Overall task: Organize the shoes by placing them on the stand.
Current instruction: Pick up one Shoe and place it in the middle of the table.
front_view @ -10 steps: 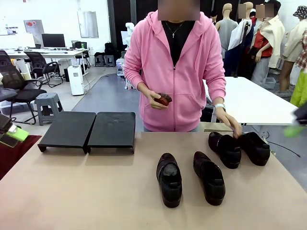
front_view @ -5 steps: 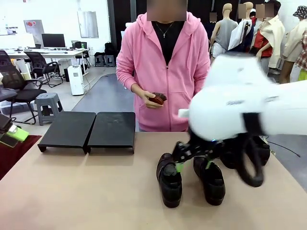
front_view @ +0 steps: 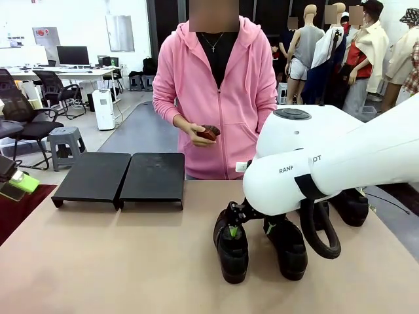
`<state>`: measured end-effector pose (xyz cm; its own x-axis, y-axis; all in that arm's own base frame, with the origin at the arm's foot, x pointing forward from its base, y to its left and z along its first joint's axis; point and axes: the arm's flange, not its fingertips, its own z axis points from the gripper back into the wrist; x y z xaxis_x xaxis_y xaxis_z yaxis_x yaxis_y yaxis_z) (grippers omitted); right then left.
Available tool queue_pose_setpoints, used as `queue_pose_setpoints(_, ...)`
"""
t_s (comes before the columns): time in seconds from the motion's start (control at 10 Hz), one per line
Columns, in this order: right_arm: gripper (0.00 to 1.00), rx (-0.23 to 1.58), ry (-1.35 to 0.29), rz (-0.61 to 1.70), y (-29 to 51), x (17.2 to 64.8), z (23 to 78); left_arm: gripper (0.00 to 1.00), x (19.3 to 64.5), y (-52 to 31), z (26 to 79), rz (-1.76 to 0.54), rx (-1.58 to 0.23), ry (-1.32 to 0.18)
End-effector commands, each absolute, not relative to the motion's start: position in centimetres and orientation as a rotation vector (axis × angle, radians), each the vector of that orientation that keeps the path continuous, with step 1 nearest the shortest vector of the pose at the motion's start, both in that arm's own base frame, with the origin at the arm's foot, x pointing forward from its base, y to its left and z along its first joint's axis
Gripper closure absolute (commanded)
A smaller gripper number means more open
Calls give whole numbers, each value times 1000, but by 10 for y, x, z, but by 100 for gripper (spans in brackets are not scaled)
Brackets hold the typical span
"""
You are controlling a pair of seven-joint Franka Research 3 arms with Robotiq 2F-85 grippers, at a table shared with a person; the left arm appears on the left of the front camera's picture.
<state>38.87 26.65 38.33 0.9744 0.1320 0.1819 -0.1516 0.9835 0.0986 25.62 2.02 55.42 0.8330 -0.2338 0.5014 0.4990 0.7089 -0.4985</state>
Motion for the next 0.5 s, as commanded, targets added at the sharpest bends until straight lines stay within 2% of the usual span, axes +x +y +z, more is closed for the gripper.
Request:
queue_pose_setpoints(0.0,0,81,-110,140,280,404,355,0,257,21,554,-436,-691,-437)
queue_pose_setpoints(0.2,0,124,-116,158,277,411,331,0,257,21,554,-436,-691,-437)
queue_pose_setpoints(0.3,60,104,-153,225,275,407,331,0,257,21,554,-436,-691,-437)
queue_pose_setpoints(0.4,100,130,-158,239,274,405,335,0,257,21,554,-436,-691,-437)
